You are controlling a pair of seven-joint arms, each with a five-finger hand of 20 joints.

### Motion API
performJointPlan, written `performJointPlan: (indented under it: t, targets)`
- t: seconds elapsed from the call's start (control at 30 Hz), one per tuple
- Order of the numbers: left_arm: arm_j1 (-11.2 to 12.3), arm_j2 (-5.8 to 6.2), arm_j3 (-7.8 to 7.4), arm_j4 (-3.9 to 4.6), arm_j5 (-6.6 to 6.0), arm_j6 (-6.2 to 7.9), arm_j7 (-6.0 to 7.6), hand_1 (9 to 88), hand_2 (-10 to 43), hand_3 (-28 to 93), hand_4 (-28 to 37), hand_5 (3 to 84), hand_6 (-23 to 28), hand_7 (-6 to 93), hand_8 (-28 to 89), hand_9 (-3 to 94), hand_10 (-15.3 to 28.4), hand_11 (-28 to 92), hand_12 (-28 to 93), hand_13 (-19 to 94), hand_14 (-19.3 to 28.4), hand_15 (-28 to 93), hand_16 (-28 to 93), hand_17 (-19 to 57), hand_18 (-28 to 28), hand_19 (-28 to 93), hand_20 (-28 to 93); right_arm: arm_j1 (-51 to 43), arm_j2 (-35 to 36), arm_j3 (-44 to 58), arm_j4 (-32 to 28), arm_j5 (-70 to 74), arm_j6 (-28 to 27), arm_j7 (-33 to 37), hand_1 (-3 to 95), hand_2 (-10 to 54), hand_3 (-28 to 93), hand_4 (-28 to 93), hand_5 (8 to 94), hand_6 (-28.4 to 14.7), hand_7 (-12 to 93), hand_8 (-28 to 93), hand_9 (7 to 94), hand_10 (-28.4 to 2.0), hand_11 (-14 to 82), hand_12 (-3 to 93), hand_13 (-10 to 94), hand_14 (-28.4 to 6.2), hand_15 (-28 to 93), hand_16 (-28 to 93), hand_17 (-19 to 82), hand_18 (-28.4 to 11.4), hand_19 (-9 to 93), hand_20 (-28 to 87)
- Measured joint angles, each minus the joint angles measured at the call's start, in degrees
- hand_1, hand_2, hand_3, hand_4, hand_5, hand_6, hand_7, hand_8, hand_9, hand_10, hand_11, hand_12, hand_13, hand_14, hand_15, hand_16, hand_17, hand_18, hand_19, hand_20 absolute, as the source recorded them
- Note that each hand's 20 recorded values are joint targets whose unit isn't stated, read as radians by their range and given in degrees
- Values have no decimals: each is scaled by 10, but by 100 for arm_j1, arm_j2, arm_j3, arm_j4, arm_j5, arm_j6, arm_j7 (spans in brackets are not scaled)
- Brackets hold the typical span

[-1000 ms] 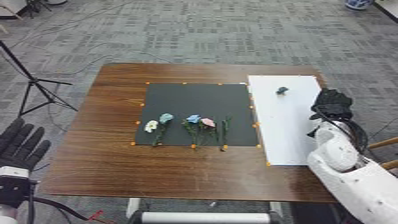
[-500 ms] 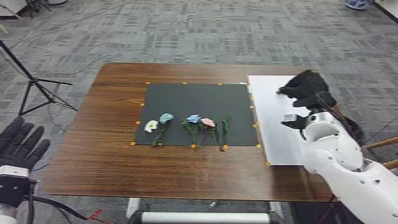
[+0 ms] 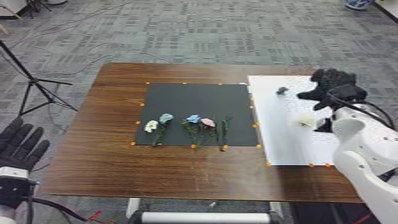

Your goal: Arrange flowers

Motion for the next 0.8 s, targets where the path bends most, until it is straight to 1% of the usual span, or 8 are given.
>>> performJointPlan:
  t: [0.17, 0.33, 0.4, 0.5, 0.57, 0.6, 0.7, 0.8]
  targets:
    - [19, 2, 3, 0, 9, -1, -2, 238, 185, 700, -283, 353, 78, 112, -77, 293, 122, 150, 119, 215, 124, 241, -26, -37, 102, 174, 124, -210, -7, -132, 197, 138, -621, -144, 351, -95, 679, -283, 484, -84, 55, -91, 449, -172, 76, 152, 557, -158, 754, 305, 227, -268, 729, 415]
    - [13, 19, 40, 4, 14, -2, -4, 239, 185, 697, -283, 350, 77, 110, -77, 290, 124, 147, 118, 212, 124, 238, -27, -38, 101, 173, 123, -151, -33, -670, 586, -466, -570, -258, 418, -95, 702, -282, 501, -80, 73, -94, 471, -162, 97, 149, 583, -143, 765, 290, 252, -260, 745, 417]
    - [13, 29, 46, 7, 27, -11, -15, 239, 185, 697, -283, 349, 77, 109, -77, 289, 123, 143, 118, 211, 124, 237, -26, -37, 101, 171, 123, -103, -44, -858, 731, -504, -400, -209, 455, -95, 726, -281, 528, -65, 94, -100, 506, -154, 115, 149, 606, -131, 761, 285, 273, -254, 754, 412]
    - [14, 30, 44, 11, 105, -31, -68, 238, 185, 697, -283, 348, 76, 107, -76, 289, 122, 141, 119, 211, 124, 234, -25, -37, 100, 171, 123, -12, -58, -1115, 971, -505, 42, -99, 512, -95, 750, -282, 577, -43, 129, -115, 573, -142, 153, 157, 628, -117, 753, 287, 291, -245, 765, 402]
    - [14, 30, 44, 12, 139, -32, -89, 238, 185, 697, -283, 348, 76, 106, -75, 289, 122, 141, 120, 210, 124, 235, -24, -37, 100, 170, 123, 43, -75, -1230, 1120, -509, 306, 4, 570, -95, 712, -281, 612, -30, 149, -123, 625, -130, 192, 172, 637, -94, 706, 368, 301, -239, 777, 394]
    - [13, 28, 44, 12, 151, -32, -96, 238, 185, 697, -283, 348, 76, 106, -75, 289, 122, 140, 121, 210, 125, 235, -23, -37, 100, 170, 123, 66, -84, -1267, 1182, -524, 402, 62, 604, -95, 693, -281, 629, -23, 157, -124, 656, -117, 187, 219, 646, -80, 678, 407, 306, -236, 782, 397]
    - [14, 20, 43, 12, 158, -32, -102, 238, 185, 697, -283, 348, 76, 106, -75, 289, 123, 140, 122, 210, 124, 235, -23, -37, 100, 169, 123, 149, -92, -1384, 1379, -725, 727, 165, 654, -95, 664, -282, 667, -8, 186, -84, 745, -89, 116, 357, 659, -65, 647, 456, 314, -231, 784, 410]
    - [14, 10, 33, 11, 158, -31, -115, 238, 186, 696, -283, 348, 76, 106, -75, 289, 123, 140, 122, 210, 125, 235, -23, -37, 100, 169, 124, 238, -91, -1547, 1652, -1097, 1223, 217, 679, -95, 669, -282, 727, 3, 217, -4, 824, -75, 126, 437, 689, -56, 633, 482, 332, -226, 787, 422]
